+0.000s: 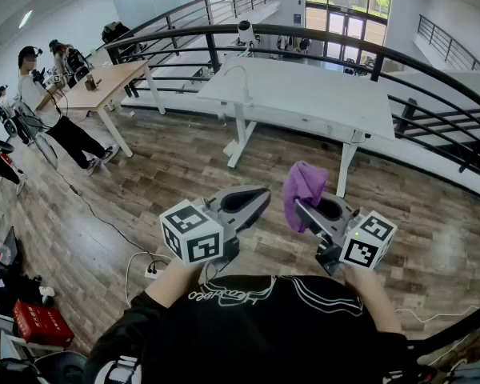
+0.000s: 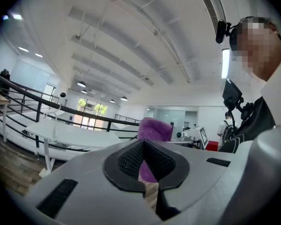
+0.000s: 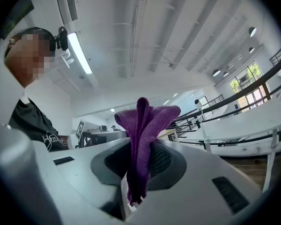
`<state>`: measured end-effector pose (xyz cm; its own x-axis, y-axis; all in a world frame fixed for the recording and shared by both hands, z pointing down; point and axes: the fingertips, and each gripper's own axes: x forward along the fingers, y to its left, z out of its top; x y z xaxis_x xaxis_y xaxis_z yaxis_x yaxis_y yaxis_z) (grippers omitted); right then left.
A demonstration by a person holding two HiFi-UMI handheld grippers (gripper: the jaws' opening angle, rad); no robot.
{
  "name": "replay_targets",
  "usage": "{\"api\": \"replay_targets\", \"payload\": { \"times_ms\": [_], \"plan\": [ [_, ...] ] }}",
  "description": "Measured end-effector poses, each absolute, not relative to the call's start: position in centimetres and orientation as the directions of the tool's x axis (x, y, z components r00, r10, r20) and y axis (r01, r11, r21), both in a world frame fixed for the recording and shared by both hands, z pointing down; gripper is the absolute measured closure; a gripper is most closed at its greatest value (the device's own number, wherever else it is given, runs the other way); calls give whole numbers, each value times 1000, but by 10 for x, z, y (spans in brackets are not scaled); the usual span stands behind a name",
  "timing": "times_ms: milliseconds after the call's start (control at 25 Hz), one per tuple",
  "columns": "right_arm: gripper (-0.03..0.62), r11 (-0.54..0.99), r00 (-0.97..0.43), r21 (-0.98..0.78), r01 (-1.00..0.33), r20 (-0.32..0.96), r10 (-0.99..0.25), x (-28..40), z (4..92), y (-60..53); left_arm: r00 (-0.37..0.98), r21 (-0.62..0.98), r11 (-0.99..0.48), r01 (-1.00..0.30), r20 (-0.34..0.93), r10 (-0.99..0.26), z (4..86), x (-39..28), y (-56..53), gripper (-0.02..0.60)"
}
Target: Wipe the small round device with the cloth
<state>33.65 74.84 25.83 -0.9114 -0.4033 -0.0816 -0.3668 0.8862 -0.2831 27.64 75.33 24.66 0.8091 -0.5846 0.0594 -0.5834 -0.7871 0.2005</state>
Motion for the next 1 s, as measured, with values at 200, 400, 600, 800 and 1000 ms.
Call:
{"api": "replay_targets", "payload": {
  "times_ms": [200,400,600,800,1000],
  "plan": [
    [528,891,-912,-269,-366,-86,-401,334,251,751,811,193,-790,-582,56,-583,240,275,755,574],
    [528,891,-912,-271,-364,-91,-400,335,251,752,810,184,-791,-584,61,-584,240,277,757,574],
    [528,898,-922,-287,-333,-102,-374,341,258,756,802,192,-780,-595,76,-593,247,285,760,574],
    [528,895,-925,-308,-323,-100,-368,336,265,749,797,216,-770,-601,88,-597,253,278,751,574],
    [528,881,-914,-336,-332,-118,-389,347,280,737,806,224,-776,-589,91,-585,269,284,740,574]
  ]
}}
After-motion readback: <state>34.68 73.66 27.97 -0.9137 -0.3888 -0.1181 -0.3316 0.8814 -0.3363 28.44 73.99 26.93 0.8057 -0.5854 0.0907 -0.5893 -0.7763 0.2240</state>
